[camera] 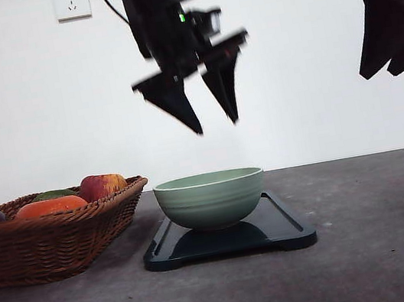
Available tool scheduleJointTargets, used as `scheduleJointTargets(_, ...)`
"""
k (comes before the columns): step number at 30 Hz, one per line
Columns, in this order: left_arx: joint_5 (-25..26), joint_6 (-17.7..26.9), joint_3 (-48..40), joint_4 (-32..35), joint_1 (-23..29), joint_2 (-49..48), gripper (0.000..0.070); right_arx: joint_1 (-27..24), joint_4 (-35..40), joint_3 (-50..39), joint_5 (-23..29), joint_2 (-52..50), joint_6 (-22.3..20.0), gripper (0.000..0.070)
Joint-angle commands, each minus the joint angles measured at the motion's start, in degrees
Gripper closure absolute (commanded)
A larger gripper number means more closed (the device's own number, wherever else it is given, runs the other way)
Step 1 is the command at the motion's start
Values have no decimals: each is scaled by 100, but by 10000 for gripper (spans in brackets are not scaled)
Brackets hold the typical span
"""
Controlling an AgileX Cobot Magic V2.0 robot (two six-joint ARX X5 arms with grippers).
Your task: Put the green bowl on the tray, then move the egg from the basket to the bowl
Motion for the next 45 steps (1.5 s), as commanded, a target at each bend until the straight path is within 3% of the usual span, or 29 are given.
scheduleJointTargets(1, 208, 36, 186, -96, 56, -21, 310, 35, 39, 15, 3, 48, -26, 463)
scheduleJointTargets(5, 663, 58, 172, -92, 159, -363, 336, 35, 39, 15, 3, 48, -28, 463)
scheduleJointTargets(8, 663, 63, 128, -80, 205, -571, 391, 35, 44, 15, 3, 48, -29, 463)
scheduleJointTargets(14, 724, 61, 61, -264, 264, -831, 393, 35, 48, 15, 3, 48, -31, 463)
scheduleJointTargets(17, 761, 61, -266, -50, 264, -1097, 397, 35, 46, 15, 3, 48, -30, 463)
scheduleJointTargets(21, 746, 38, -1489, 938, 330, -1914, 437, 35, 46, 15, 3, 48, -28, 463)
scheduleJointTargets(28, 746, -172, -4268, 2413, 750, -3795, 435, 35, 49, 15, 3, 48, -28, 463)
scheduleJointTargets(38, 720, -298, -6592, 2831, 1189, -6146, 435, 35, 52, 15, 3, 48, -31, 463)
scheduleJointTargets(45, 677, -703, -7767, 2806, 1455, -7466, 435, 37, 50, 15, -1, 48, -31, 463)
